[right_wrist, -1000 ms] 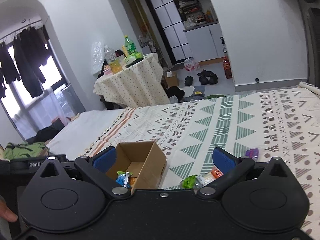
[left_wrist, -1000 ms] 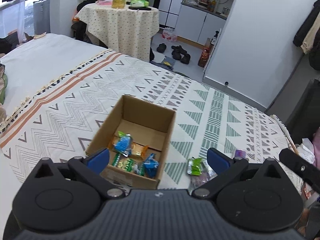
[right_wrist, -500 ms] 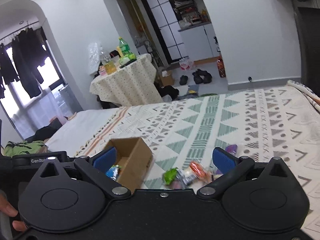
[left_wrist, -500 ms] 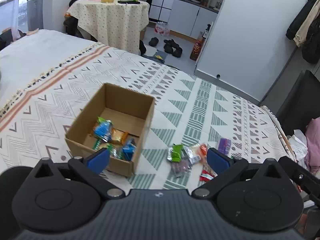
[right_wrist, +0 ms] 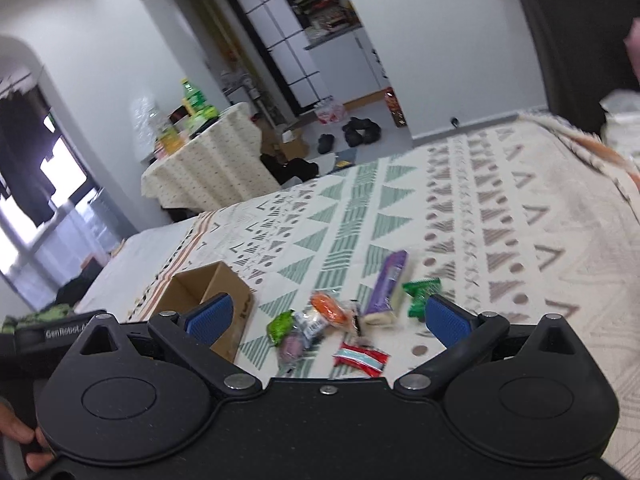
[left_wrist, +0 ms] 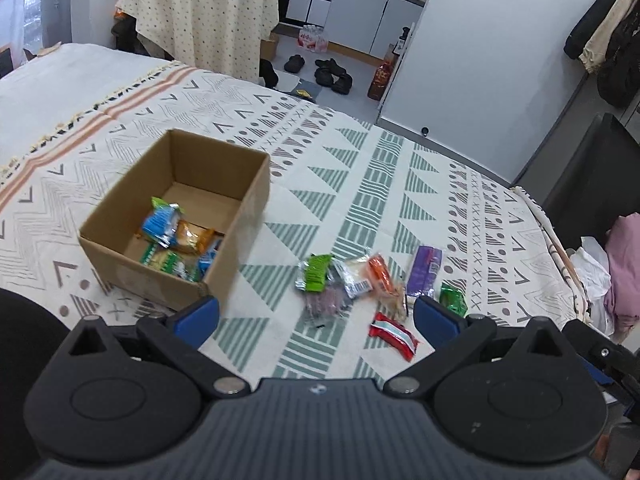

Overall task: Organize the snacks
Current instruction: 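Move both open grippers back toward the snack pile beside the box, then grasp the pink candy bag with the left gripper while the right grasps the red-blue stick packet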

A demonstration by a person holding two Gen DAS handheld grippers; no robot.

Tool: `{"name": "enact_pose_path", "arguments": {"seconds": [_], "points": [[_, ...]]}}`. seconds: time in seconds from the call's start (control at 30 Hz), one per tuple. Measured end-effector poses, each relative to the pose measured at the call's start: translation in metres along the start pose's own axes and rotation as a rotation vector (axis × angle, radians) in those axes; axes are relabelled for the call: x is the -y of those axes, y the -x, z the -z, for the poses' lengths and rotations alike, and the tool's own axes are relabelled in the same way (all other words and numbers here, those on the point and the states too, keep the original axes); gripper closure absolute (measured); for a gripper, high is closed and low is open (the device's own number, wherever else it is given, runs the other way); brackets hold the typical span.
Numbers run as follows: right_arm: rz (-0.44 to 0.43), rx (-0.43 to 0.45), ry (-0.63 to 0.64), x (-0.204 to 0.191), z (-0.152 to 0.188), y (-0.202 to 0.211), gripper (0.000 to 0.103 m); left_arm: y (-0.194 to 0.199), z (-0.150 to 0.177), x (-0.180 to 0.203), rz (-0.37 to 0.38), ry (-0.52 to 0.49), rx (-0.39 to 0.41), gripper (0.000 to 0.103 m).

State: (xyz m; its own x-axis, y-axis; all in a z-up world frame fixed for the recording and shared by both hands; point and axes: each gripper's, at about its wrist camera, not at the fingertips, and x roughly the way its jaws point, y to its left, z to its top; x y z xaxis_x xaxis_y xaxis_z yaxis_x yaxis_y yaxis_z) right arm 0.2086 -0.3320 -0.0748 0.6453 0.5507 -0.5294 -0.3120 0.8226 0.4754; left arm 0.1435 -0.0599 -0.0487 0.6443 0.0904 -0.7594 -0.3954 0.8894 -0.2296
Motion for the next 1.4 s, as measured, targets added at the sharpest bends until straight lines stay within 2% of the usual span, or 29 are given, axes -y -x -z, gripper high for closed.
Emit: {"name": "enact_pose_path", "arguments": {"seconds": [0.2,0.33,0.5,0.73,0.93,1.13,1.4], "points": [[0.025,-0.015,-0.070,0.020,0.002,-0.007,0.003,-0.020,0.007,0.006,-0.001,0.010,-0.022,0.001],[0.018,-0.022,-0.063,0.022,0.004,-0.013,0.008,-0.035,0.009,0.006,-0.001,0.019,-0.035,0.003],[0.021,-0.088,-0.036,0.023,0.010,-0.034,0.020,-0.058,0.009,0.004,0.002,0.034,-0.062,0.004],[0.016,-0.156,0.028,0.013,0.021,-0.060,0.024,-0.093,0.009,-0.001,0.006,0.073,-0.101,0.016],[0.016,-0.267,0.141,-0.003,0.033,-0.096,0.036,-0.123,0.012,-0.002,-0.002,0.107,-0.146,0.030],[0.022,-0.319,0.199,-0.007,0.042,-0.125,0.046,-0.149,0.016,-0.002,-0.011,0.111,-0.187,0.040],[0.043,-0.349,0.218,-0.003,0.047,-0.152,0.047,-0.182,0.015,0.002,-0.049,0.108,-0.228,0.046]]}}
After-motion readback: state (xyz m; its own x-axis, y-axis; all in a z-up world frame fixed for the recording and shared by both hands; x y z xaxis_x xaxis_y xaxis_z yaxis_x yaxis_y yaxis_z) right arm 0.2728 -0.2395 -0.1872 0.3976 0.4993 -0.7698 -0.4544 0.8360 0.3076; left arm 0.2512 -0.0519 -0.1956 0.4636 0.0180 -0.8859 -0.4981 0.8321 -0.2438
